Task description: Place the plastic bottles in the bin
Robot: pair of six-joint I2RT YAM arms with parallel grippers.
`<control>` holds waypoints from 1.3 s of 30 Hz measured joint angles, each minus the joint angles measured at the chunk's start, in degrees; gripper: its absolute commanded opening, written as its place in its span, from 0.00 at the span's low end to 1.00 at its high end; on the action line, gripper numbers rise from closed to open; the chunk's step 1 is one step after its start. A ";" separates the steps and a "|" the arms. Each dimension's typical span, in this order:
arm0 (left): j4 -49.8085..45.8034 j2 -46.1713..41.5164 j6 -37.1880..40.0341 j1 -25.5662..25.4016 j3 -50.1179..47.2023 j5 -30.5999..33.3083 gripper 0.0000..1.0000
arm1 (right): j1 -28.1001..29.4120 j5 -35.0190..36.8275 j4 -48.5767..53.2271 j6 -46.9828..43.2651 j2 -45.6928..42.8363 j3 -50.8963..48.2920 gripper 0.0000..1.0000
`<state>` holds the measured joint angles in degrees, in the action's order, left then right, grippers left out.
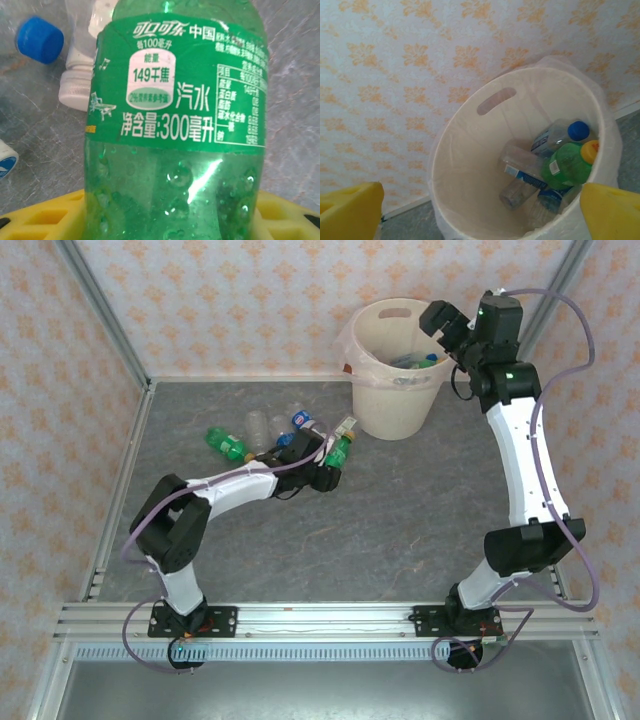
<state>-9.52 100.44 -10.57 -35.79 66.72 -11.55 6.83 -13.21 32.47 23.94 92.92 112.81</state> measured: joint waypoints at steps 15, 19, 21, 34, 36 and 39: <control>4.83 -12.46 -1.14 -0.35 0.48 3.65 0.52 | 5.27 -18.51 -6.49 -1.90 0.46 -0.83 0.76; 6.43 -14.60 -1.57 -0.35 1.73 4.74 0.52 | 8.44 -22.05 -6.23 -3.08 4.11 2.40 0.67; 7.23 -15.43 -1.57 -0.35 2.49 5.01 0.53 | 9.64 -23.50 -5.46 -3.61 5.90 3.72 0.65; 8.50 -18.99 -1.55 -0.35 3.32 5.03 0.52 | 15.02 -29.46 1.44 -6.27 11.50 6.56 0.51; 8.50 -19.30 -1.55 -0.35 3.32 5.07 0.52 | 15.15 -30.21 1.46 -6.32 11.50 6.56 0.48; 8.46 -19.74 -1.57 -0.39 3.32 5.20 0.52 | 15.54 -30.97 1.66 -6.69 11.50 6.56 0.45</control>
<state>-1.06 80.71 -12.14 -36.18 70.04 -6.35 22.37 -44.18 34.13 17.26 104.42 119.37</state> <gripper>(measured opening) 0.557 0.455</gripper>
